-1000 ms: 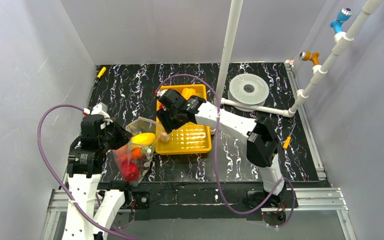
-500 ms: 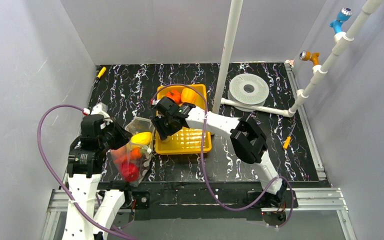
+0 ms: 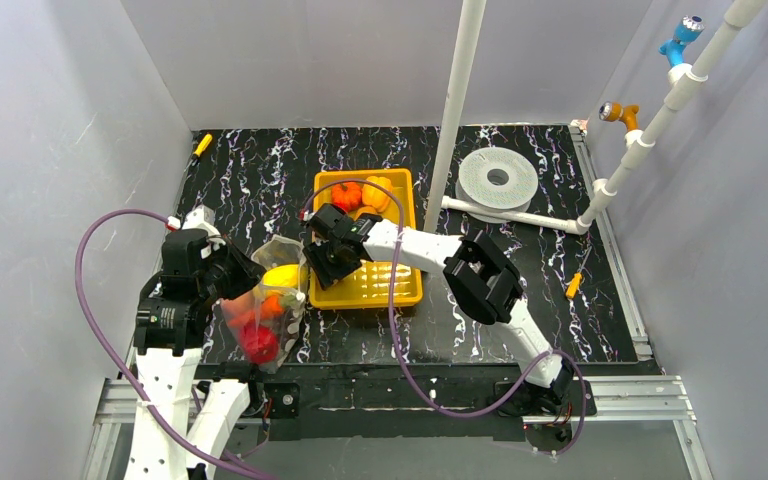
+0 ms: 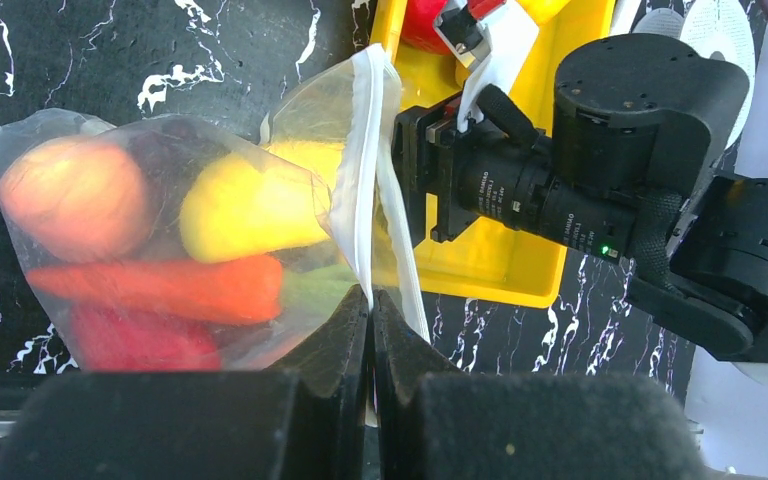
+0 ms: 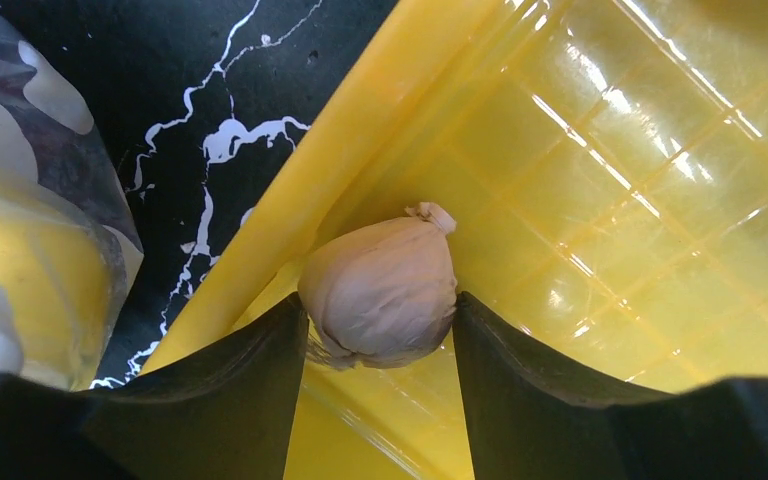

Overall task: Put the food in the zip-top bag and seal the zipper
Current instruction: Pick up the fake vegetable from the bin.

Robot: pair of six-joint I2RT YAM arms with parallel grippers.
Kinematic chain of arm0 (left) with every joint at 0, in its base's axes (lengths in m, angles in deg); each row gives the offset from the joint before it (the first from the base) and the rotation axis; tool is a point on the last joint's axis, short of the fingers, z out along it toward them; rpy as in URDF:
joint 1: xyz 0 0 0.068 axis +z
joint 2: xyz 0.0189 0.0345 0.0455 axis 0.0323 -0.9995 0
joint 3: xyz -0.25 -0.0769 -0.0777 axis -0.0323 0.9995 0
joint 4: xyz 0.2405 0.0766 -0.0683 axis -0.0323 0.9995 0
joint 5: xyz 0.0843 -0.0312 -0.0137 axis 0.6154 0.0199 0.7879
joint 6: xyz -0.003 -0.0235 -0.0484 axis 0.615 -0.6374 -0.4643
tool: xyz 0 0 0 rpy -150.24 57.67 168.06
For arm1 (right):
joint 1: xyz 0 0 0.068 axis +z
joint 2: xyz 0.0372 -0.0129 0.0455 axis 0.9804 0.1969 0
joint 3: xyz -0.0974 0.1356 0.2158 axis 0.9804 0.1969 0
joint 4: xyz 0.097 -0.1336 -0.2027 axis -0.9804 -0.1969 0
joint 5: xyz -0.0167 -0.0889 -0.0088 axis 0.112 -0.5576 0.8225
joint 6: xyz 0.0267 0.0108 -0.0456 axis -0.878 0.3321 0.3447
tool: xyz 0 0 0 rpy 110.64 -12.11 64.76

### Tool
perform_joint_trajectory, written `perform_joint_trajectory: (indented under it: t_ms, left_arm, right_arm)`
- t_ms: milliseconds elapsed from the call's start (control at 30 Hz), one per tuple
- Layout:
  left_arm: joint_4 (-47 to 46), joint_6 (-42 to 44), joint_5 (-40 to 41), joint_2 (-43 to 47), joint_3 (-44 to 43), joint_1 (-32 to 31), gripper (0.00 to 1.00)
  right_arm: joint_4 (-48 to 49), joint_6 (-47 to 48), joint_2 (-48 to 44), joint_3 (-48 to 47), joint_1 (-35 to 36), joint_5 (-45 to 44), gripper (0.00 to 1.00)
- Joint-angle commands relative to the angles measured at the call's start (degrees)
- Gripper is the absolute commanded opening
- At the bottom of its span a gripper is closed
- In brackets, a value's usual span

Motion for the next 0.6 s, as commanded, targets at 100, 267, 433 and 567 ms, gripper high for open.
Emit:
perform_joint_trajectory:
  t_ms: [100,267,433,567]
  left_arm:
    - [-0.1,0.2,-1.0,0.7,-0.3,-0.1,0.0]
    - [-0.5,0.4,-1.2,0.2,-0.4,-0.2,0.0]
    - [-0.8,0.4,-1.7,0.1,-0.1,-0.1,0.0]
    - [-0.7,0.5,-1.6,-0.3,-0.7,-0.1,0.0]
  right_arm:
    - [1.0,0.0,0.0,-1.8,0.3,-1.3,0.6]
    - [0.9,1.3,-0.3,-3.0,0.3,-3.4,0.62]
    - [0.2,1.6,0.6,-4.5,0.3,-3.5,0.66]
    - [0.0,1.8,0.6,-5.0,0.3,-3.4,0.61]
